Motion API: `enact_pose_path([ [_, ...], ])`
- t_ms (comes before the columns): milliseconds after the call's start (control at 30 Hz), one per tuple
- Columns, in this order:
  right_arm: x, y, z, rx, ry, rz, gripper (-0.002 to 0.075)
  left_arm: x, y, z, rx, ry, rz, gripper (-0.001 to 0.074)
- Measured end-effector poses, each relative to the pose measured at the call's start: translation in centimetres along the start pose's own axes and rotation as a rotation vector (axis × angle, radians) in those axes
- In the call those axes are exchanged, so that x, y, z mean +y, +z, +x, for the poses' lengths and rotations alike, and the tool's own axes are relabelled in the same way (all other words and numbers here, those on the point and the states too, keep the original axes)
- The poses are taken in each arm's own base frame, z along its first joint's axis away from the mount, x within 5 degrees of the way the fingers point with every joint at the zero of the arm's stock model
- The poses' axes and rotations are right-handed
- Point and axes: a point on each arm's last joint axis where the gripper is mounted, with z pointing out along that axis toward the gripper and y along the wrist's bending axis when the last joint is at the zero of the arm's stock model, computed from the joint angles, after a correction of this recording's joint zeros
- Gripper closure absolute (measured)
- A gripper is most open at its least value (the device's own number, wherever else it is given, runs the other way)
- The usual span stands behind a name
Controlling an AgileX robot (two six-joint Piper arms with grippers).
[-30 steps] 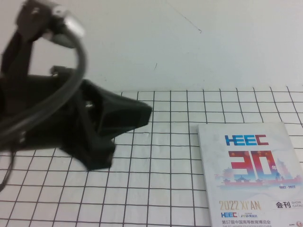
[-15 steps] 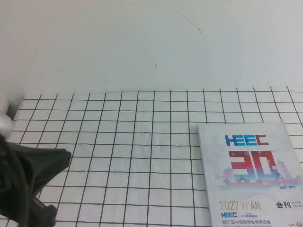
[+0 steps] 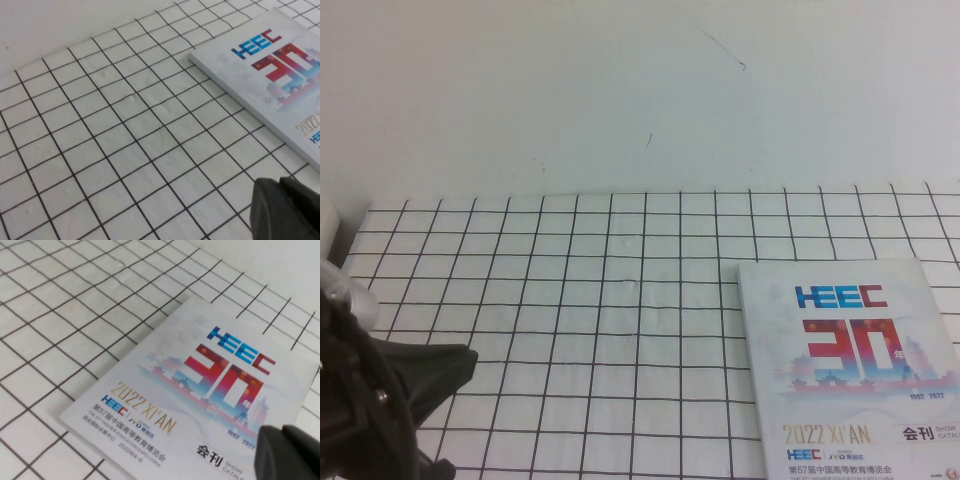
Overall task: Close book
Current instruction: 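Close the open booklet and leave it lying on the table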
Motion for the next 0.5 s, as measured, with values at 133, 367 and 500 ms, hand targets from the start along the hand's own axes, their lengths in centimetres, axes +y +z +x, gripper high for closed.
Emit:
enact_pose_path([
  [133, 0.24, -0.01, 0.42, 0.047, 0.005, -0.026, 0.0729, -0.1, -0.01, 0.3, 0.033, 0.001, 0.011, 0.0738],
  [367, 0.45, -0.05, 0.84, 0.093, 0.007, -0.049, 0.0729, -0.21, 0.01, 0.69, 0.071, 0.002, 0.023, 0.0738],
  [500, 0.45, -0.05, 0.85, 0.094, 0.007, -0.05, 0.0729, -0.09, -0.3, 0.71, 0.014, 0.009, 0.002, 0.0738],
])
